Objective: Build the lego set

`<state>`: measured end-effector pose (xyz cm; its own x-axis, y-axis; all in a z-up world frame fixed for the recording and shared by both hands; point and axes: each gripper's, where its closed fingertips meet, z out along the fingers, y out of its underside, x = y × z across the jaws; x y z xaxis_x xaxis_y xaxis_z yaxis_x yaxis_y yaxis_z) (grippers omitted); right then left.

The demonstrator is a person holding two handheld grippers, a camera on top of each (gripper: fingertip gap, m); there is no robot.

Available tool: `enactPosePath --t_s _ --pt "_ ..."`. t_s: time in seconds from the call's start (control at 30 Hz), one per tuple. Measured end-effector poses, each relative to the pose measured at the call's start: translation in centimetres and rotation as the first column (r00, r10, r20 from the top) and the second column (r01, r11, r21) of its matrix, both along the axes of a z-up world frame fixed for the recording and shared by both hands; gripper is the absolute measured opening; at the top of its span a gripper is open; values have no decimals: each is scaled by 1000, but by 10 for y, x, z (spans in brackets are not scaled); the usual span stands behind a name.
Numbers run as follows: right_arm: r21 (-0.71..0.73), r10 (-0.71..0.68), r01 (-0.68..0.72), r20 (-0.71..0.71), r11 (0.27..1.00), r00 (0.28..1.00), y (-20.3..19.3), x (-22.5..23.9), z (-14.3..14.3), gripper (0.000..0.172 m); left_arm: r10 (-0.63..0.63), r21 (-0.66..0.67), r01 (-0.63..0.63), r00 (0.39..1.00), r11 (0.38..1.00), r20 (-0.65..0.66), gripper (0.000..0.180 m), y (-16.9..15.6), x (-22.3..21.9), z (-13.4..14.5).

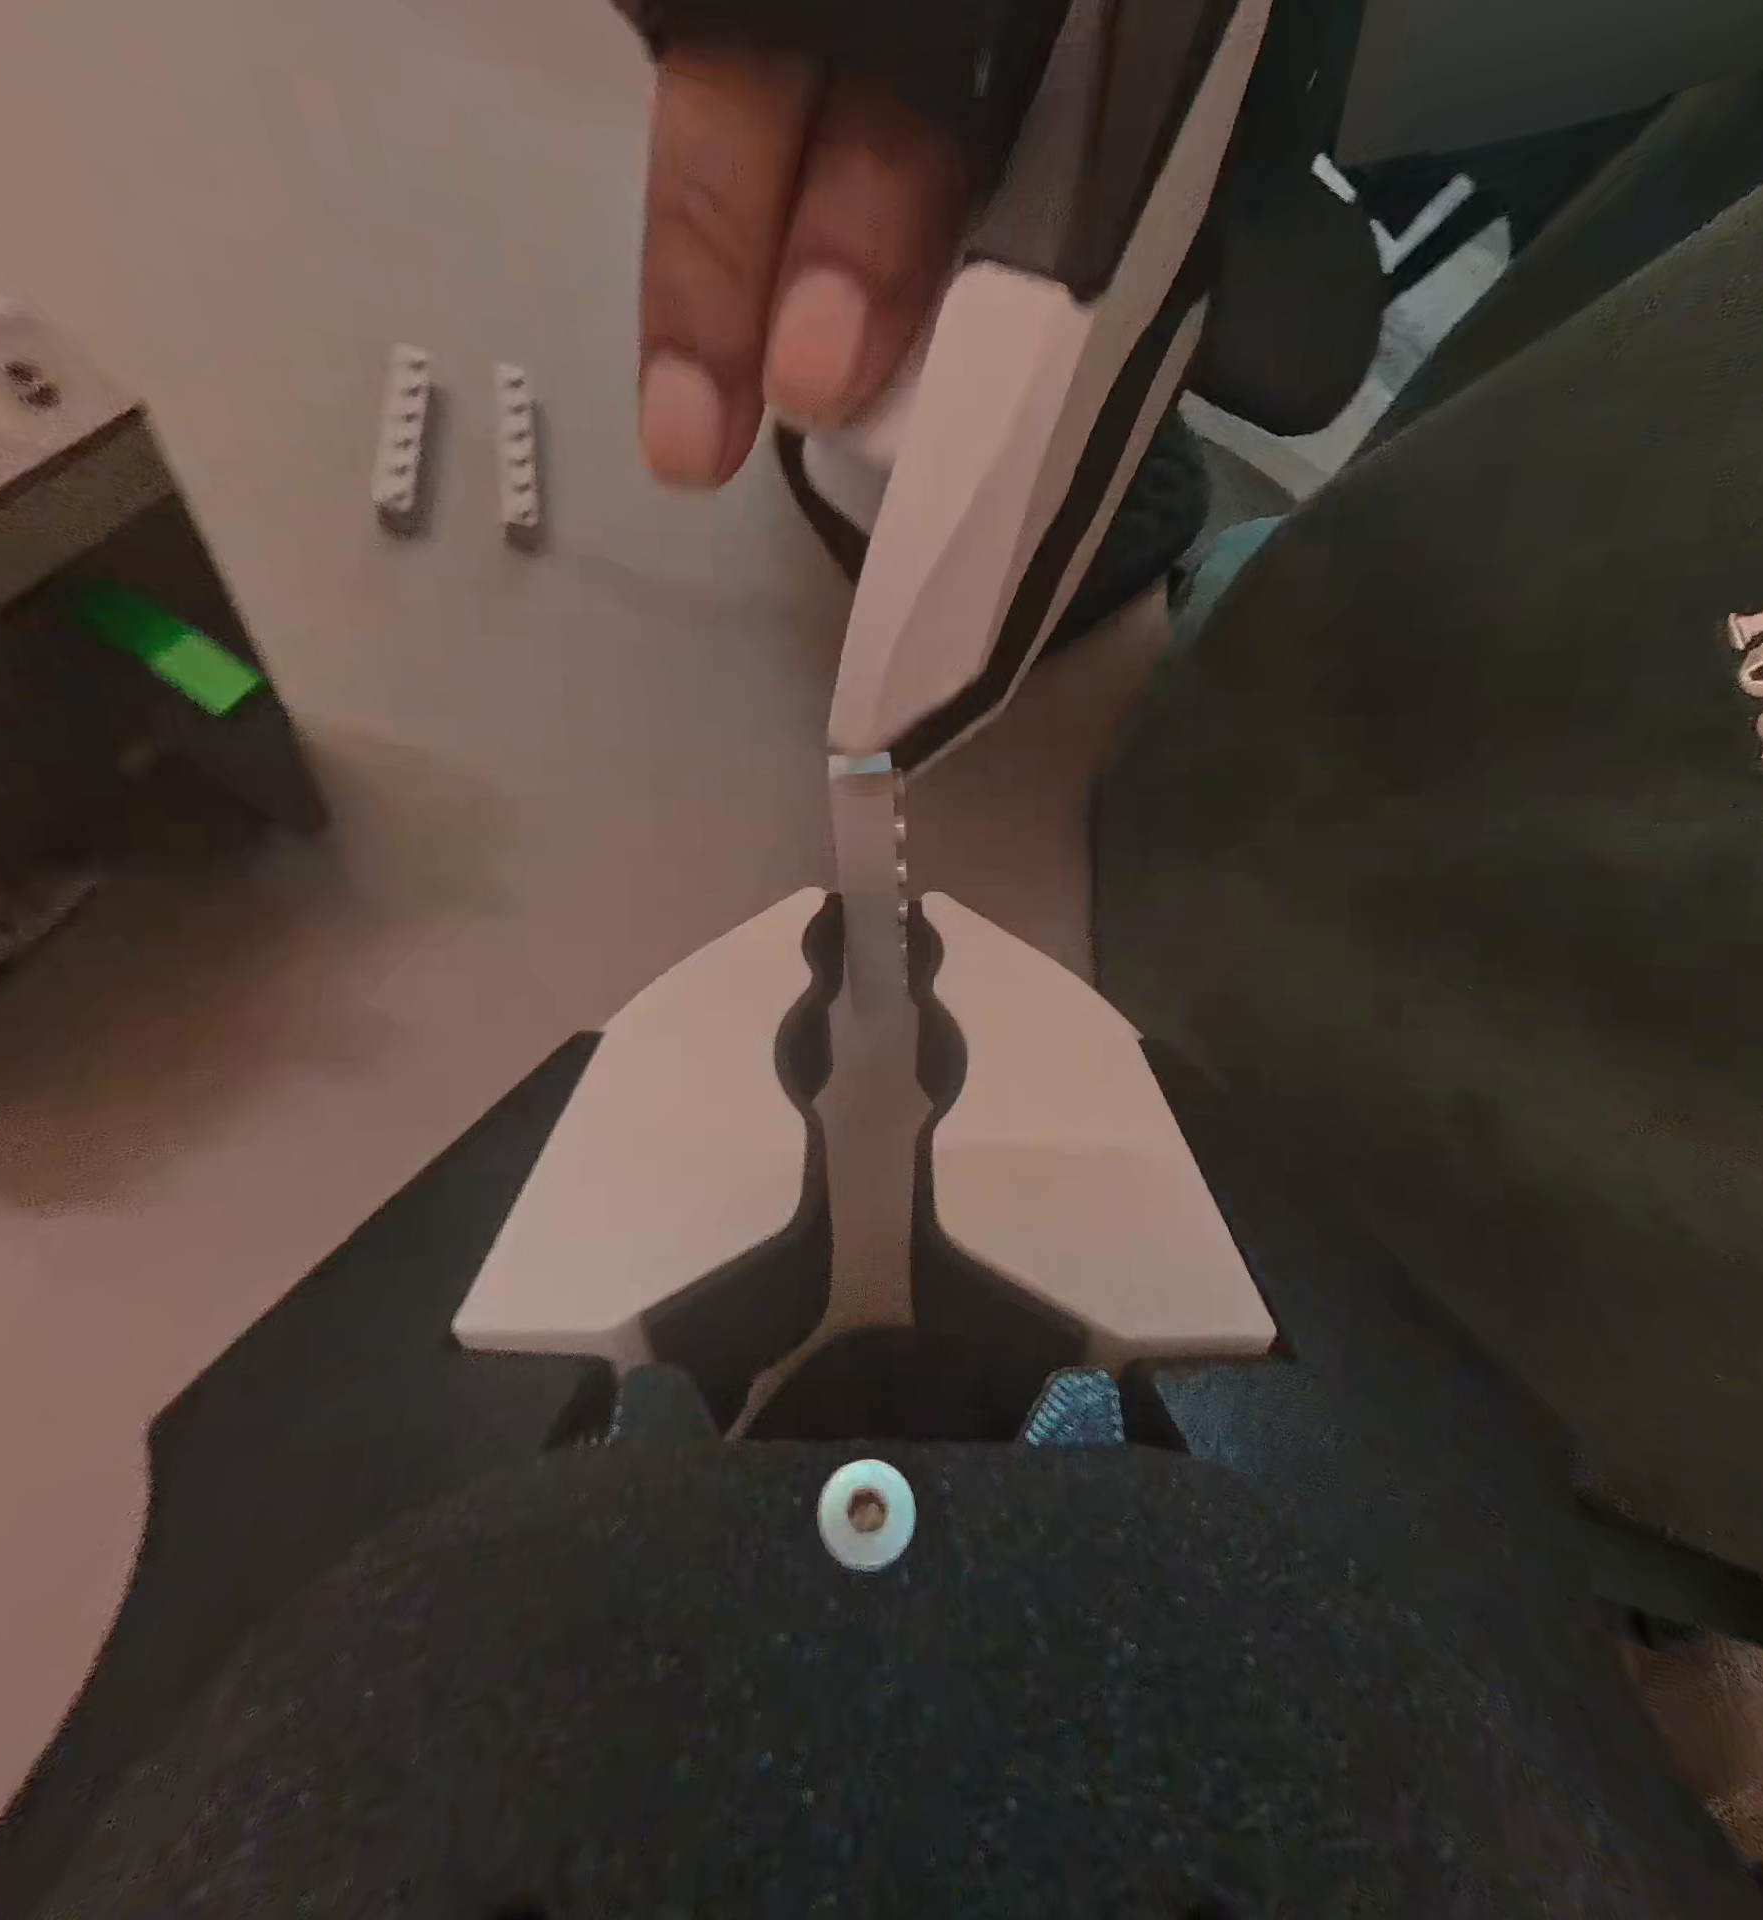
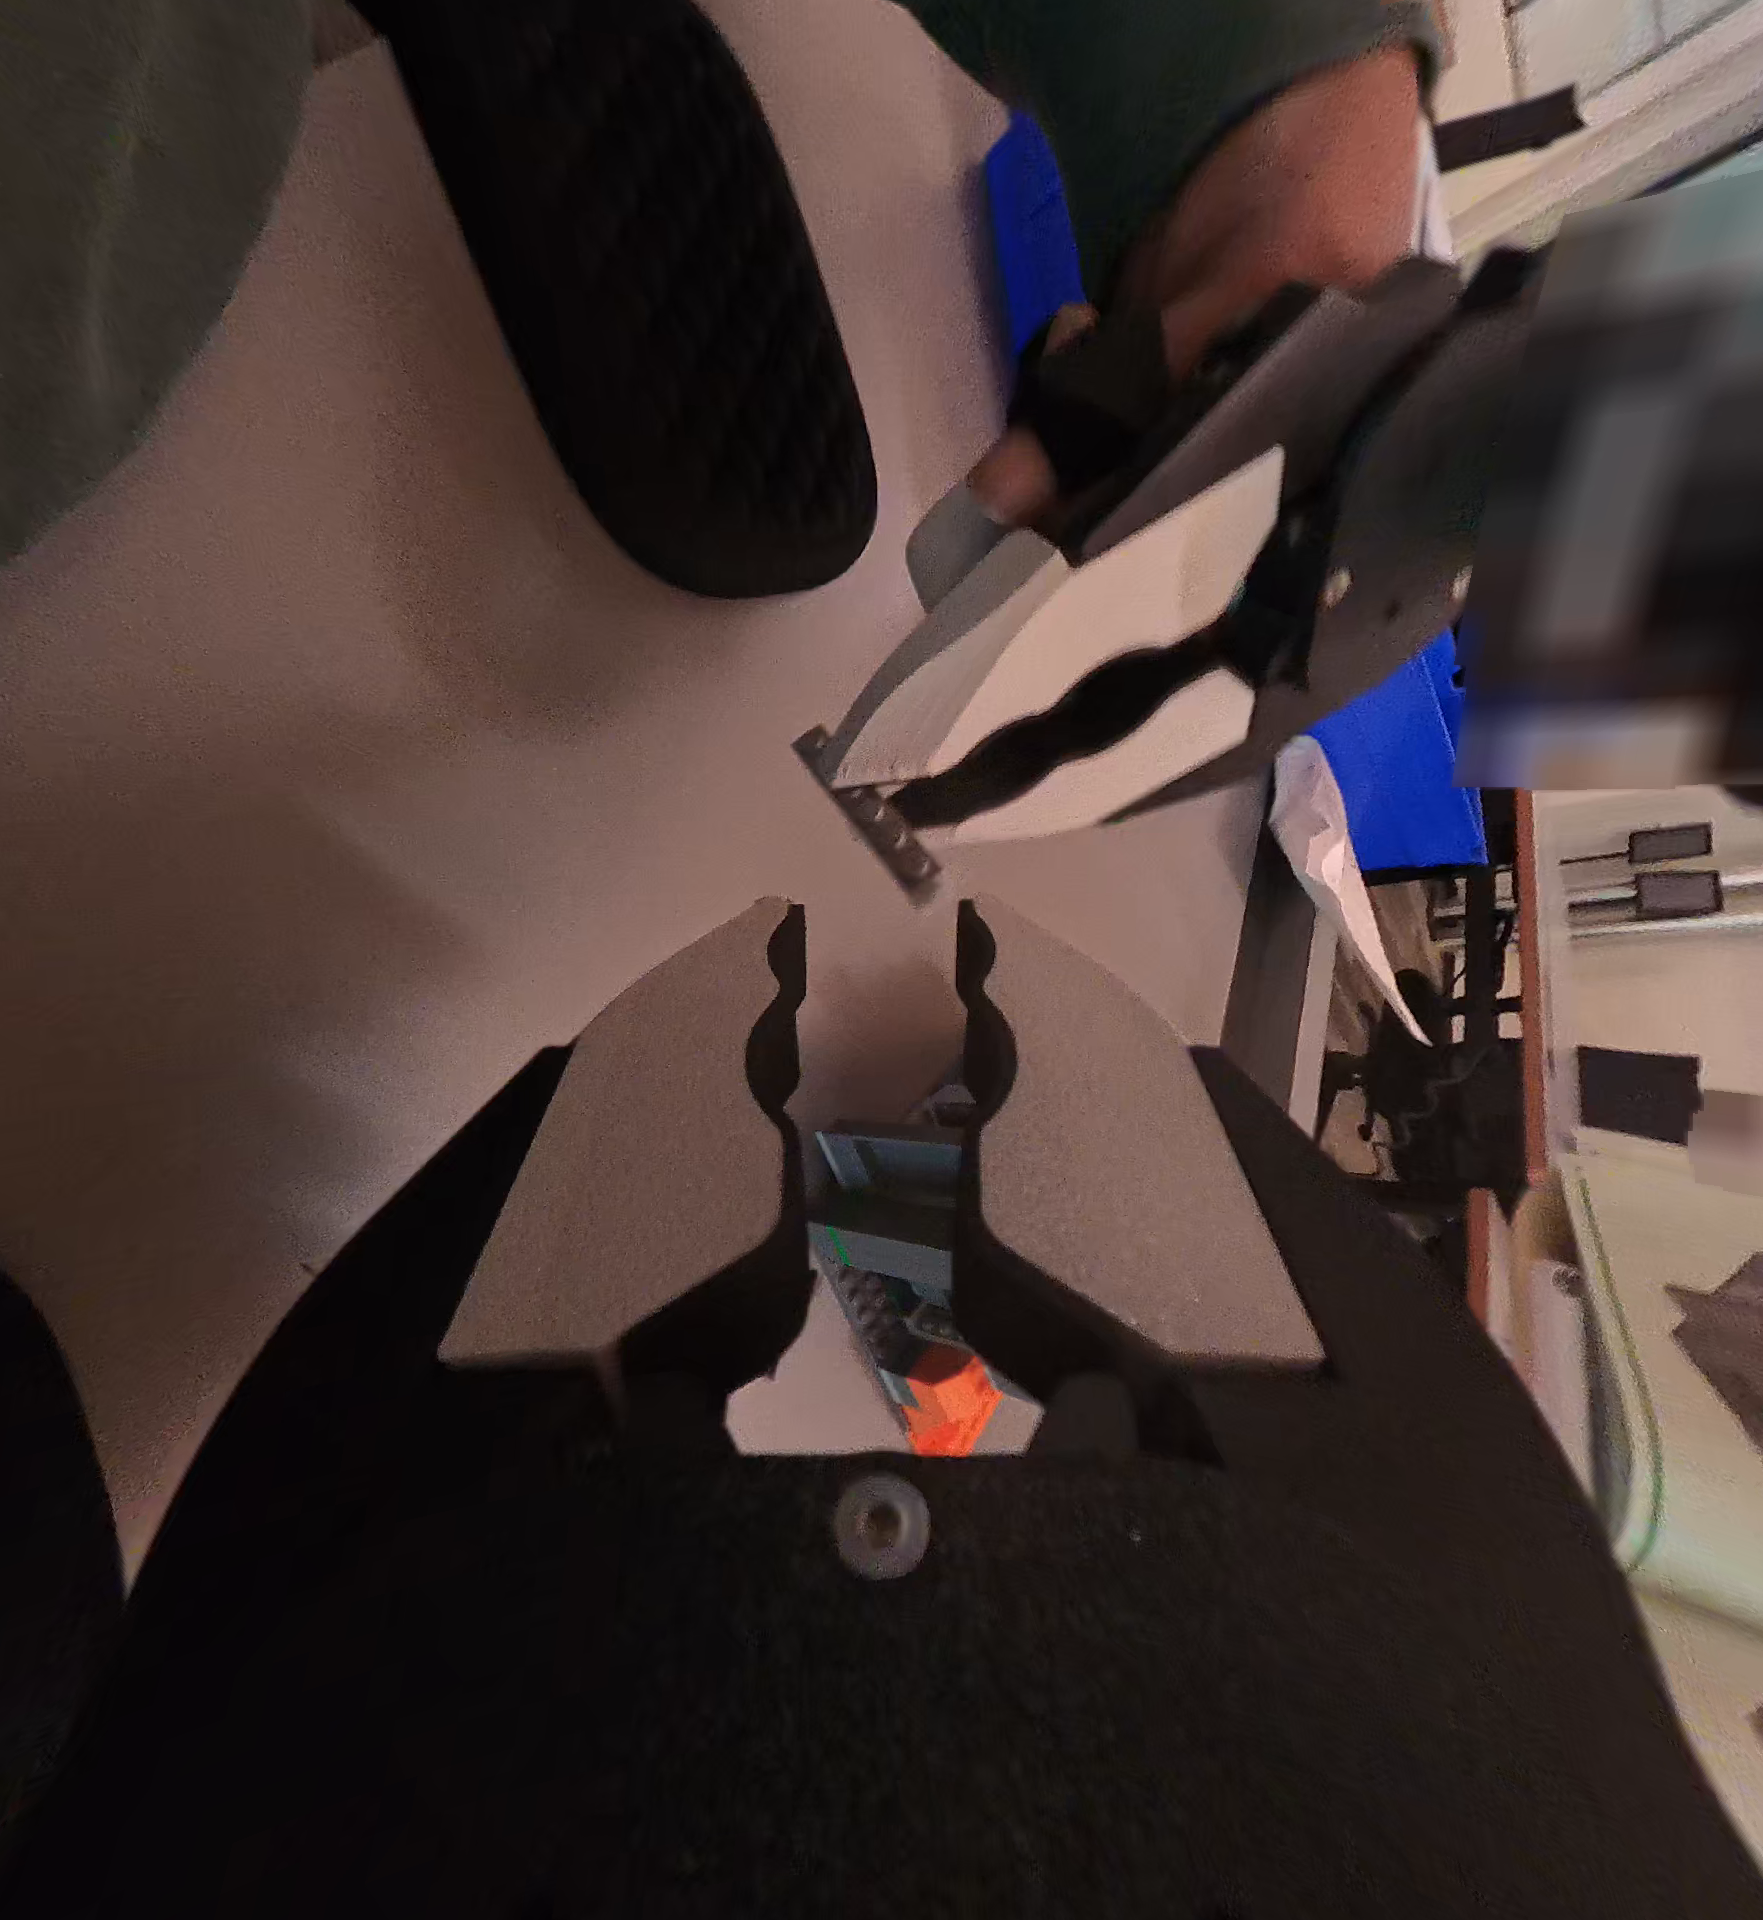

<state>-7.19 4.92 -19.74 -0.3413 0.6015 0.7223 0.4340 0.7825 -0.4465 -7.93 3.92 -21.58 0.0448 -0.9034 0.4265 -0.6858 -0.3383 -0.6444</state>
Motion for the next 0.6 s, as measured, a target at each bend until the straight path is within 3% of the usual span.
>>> enactPosePath --t_s 0.1,0.23,0.33,0.47,0.6 --pt "49 35 -37 47 998 998 -3 2 -3 28 -52 1 52 999 999 -5 11 -1 13 -5" --pt "65 29 -35 89 997 996 -6 11 -12 8 -77 3 77 997 997 17 11 0 24 -8" --pt "-137 -62 68 51 988 997 -6 25 -11 6 -39 49 35 995 998 89 16 7 30 -6" --pt "-538 -237 211 22 816 971 3 59 -14 5 29 170 -54 989 984 147 20 19 31 -9" --pt "-700 -422 387 133 601 897 32 104 -51 5 98 272 -153 974 950 206 20 30 32 -12"
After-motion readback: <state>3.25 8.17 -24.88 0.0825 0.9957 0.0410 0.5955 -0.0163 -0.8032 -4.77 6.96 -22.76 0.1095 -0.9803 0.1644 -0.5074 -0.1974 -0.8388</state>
